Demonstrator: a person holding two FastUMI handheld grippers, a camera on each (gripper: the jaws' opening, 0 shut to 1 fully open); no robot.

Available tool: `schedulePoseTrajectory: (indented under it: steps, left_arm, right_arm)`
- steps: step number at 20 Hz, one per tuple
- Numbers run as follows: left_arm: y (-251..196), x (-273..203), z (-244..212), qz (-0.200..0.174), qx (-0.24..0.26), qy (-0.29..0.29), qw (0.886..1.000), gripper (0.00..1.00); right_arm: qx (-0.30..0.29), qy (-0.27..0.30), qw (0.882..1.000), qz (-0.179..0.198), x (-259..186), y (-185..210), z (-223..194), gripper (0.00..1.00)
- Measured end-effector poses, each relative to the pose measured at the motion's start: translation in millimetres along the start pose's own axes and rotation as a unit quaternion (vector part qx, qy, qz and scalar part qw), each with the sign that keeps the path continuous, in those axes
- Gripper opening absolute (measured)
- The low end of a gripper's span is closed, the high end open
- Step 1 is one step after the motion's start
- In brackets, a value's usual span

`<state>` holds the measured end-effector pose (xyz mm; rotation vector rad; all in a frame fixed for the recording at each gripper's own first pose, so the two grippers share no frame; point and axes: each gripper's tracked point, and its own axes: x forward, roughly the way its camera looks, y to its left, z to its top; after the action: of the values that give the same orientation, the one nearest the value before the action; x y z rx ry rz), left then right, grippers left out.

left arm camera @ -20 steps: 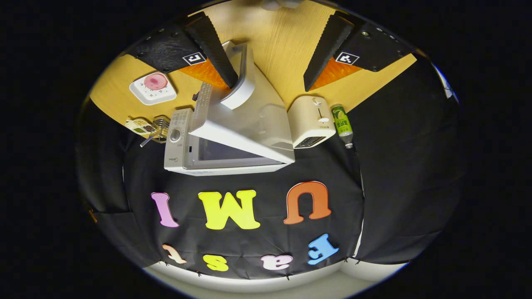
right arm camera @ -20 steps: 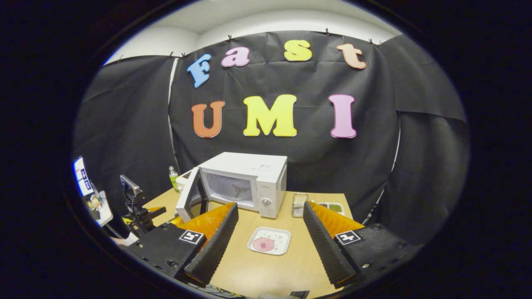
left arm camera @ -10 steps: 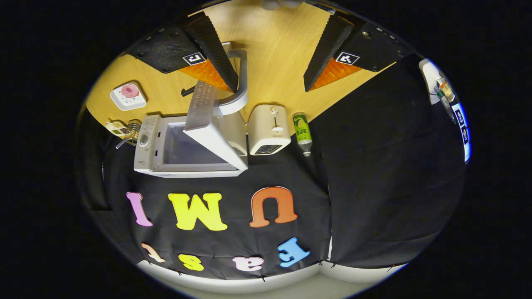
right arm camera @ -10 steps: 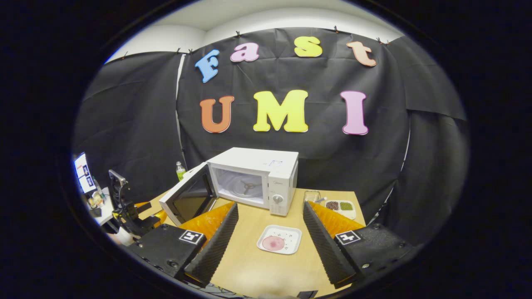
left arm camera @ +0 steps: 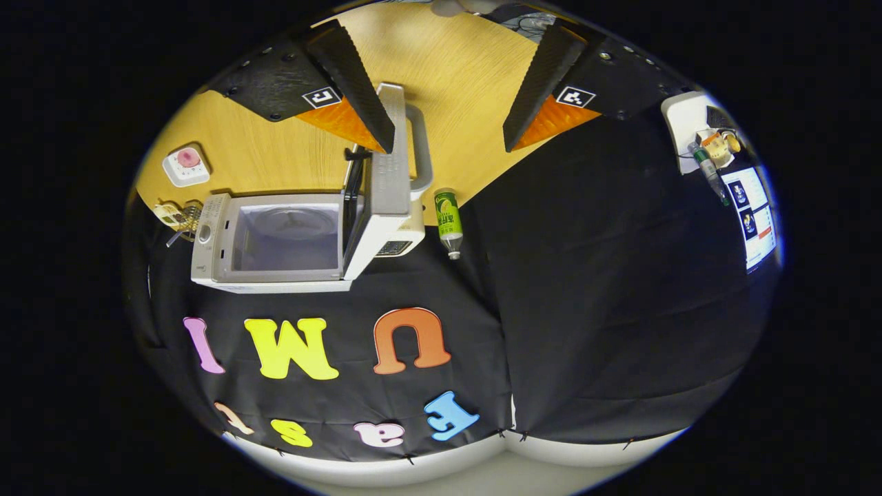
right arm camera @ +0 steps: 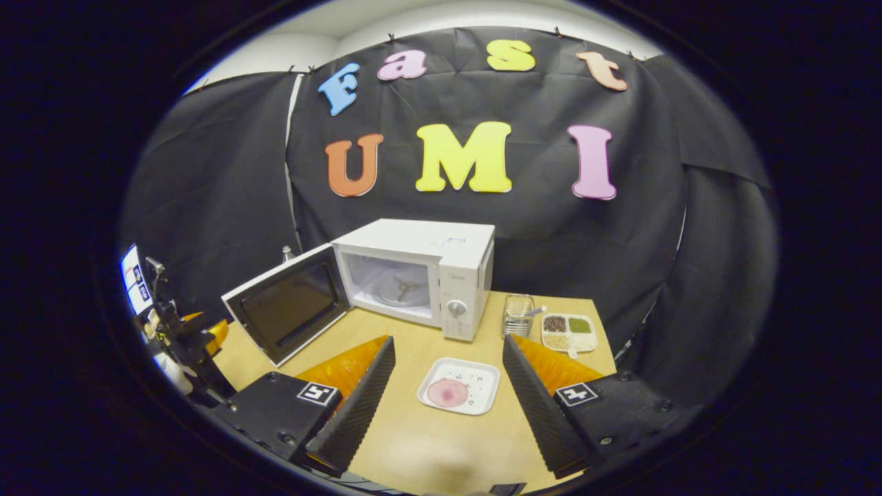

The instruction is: Open the microwave oven with the left hand, put the food in, and close the microwave oven.

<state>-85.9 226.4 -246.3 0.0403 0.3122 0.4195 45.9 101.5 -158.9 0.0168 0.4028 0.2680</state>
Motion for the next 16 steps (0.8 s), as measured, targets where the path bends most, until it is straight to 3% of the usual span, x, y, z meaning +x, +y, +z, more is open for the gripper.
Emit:
schedulePoseTrajectory:
  steps: [1,2,3,6,12,16]
  left_arm:
    - [-6,-4,3,-0.004,-0.001,-0.001,1.000,0.97]
    - [-13,-8,5,-0.010,-0.001,-0.003,1.000,0.97]
    - [-21,-11,9,-0.016,0.001,-0.007,1.000,0.97]
    - [-42,-16,21,-0.032,0.005,-0.010,0.999,0.97]
    - [-99,-41,84,-0.070,-0.009,-0.049,0.996,0.97]
    - [-135,-59,118,-0.089,0.010,-0.068,0.994,0.97]
  right_arm:
    - [-0.003,0.011,1.000,-0.002,11,-6,-10,0.99]
    - [-0.005,0.023,1.000,-0.003,21,-11,-23,0.90]
    - [-0.008,0.042,0.999,-0.003,32,-16,-37,0.96]
    - [-0.003,0.098,0.995,0.002,59,-31,-84,0.90]
    - [0.027,0.168,0.985,0.032,112,-49,-141,0.80]
    - [0.079,0.221,0.971,0.045,145,-57,-180,0.74]
